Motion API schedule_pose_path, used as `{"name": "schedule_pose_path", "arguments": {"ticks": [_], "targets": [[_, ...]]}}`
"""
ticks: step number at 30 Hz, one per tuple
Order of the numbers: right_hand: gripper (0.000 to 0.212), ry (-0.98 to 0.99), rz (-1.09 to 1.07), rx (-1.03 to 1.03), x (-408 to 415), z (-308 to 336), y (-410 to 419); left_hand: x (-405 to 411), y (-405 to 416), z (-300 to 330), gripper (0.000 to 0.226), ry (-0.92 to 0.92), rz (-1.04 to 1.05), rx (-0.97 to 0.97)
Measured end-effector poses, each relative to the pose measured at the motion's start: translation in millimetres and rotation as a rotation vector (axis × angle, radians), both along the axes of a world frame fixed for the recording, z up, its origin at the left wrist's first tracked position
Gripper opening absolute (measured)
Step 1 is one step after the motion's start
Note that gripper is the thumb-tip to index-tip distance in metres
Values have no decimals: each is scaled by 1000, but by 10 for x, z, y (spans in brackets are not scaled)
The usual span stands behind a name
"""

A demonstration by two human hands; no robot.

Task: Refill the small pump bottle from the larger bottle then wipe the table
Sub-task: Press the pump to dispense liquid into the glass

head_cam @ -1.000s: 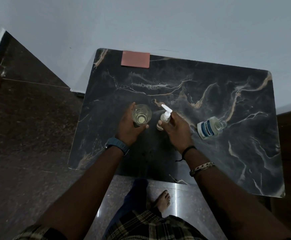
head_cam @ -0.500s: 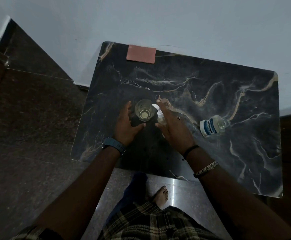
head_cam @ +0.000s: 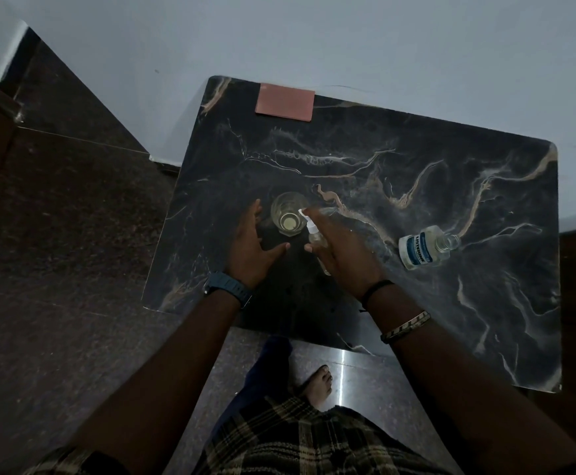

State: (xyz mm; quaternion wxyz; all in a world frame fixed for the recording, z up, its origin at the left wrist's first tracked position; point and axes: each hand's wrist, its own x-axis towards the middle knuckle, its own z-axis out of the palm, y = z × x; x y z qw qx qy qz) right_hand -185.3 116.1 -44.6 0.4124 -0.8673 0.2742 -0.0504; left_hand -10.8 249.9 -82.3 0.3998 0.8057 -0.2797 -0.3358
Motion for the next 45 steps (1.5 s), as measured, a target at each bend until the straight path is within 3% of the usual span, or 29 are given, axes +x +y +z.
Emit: {"name": "schedule_pose_path", "arguments": {"ticks": [3,18,28,45], "targets": [[57,-23,-12,-20,27,-48,1,6,26,-7,113,6,10,-1],[72,-54,19,0,24,-173,-102,47,18,4,110,4,23,17],[60,-92,-5,-60,-23,-236,-157,39,32,-14,108,14,41,24],[64,-80,26,-6,-24,-169,-135,16,28,-76,107,20,57,28]]}}
